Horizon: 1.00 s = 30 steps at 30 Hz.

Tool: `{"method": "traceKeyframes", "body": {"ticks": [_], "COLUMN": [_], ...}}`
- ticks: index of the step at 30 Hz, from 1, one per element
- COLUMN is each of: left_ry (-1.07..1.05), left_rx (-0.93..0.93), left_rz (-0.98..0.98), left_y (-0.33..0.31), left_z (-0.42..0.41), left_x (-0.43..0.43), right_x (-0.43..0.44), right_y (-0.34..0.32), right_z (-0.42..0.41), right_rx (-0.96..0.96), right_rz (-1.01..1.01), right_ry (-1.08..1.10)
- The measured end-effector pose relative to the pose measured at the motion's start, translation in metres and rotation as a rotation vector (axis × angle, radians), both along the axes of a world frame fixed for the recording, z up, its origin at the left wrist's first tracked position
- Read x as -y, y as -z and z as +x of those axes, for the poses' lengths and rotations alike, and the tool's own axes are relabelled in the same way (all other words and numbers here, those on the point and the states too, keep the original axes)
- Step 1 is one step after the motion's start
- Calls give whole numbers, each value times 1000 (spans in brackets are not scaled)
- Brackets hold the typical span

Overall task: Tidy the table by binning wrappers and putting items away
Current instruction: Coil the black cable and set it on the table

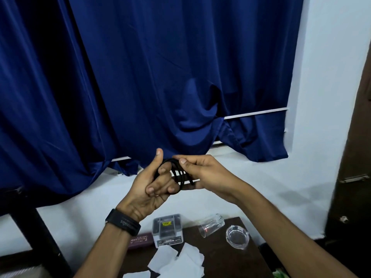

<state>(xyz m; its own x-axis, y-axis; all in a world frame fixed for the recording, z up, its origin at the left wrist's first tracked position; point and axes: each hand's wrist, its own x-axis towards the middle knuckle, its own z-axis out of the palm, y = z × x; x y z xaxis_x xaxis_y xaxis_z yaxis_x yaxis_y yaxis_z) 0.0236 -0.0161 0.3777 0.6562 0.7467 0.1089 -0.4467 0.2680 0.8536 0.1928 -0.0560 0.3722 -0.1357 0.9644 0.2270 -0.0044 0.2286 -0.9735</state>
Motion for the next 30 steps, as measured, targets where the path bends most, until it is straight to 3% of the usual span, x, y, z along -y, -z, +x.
{"method": "traceKeyframes", "body": {"ticks": [7, 15, 18, 23, 27, 30], "left_ry": [-163, 106, -25, -417, -446, -388], "left_rx": [-175, -26, -123, -338, -404, -328], "left_rz": [60, -109, -83, 145, 226, 264], "left_y": [10, 10, 12, 18, 22, 22], "left_z": [1, -5, -3, 5, 5, 2], "left_x": [-10, -6, -9, -16, -14, -10], "right_x": [-5, 0, -3, -7, -6, -5], "right_y": [10, 18, 21, 26, 28, 26], "right_z": [1, -7, -10, -11, -10, -5], "right_rx": [50, 160, 177, 237, 210, 233], "right_rz": [78, 52, 82, 124, 93, 92], "right_ry": [116, -59, 26, 147, 188, 227]}}
